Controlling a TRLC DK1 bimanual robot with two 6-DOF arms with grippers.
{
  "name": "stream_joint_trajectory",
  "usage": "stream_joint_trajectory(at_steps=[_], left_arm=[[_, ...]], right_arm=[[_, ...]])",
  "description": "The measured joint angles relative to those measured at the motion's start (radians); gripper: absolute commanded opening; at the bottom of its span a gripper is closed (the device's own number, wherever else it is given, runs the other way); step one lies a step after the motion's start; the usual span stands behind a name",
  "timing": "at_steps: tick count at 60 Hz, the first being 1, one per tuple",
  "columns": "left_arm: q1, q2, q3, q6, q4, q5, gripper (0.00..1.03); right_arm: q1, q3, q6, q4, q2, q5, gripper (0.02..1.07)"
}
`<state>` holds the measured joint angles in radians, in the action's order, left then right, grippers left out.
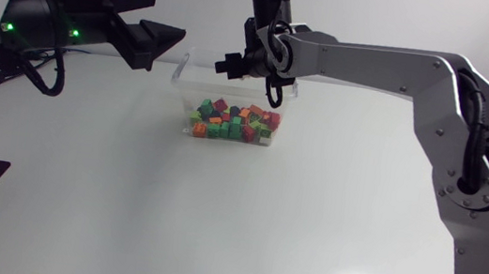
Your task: Place the duplo bricks in the container
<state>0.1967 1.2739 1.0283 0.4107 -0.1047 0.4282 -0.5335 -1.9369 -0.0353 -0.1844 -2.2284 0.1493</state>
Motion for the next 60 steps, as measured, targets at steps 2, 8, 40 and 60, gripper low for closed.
stream_joint_trajectory(at_steps=[2,8,40,60], left_arm=[[-0.004,-0.014,-0.009,0.000,0.004,0.000,0.98],[-0.021,-0.059,-0.031,0.000,0.017,0.000,0.98],[-0.185,-0.349,-0.219,-0.003,0.039,0.000,0.98],[-0.285,-0.515,-0.364,-0.026,0.031,-0.008,0.98]], right_arm=[[0.000,0.000,0.000,-0.007,-0.004,0.000,0.98],[-0.001,0.004,0.014,-0.009,-0.002,0.021,1.01],[-0.002,0.513,0.123,0.212,0.488,0.241,1.02],[0.025,0.804,0.186,0.264,0.811,0.314,1.02]])
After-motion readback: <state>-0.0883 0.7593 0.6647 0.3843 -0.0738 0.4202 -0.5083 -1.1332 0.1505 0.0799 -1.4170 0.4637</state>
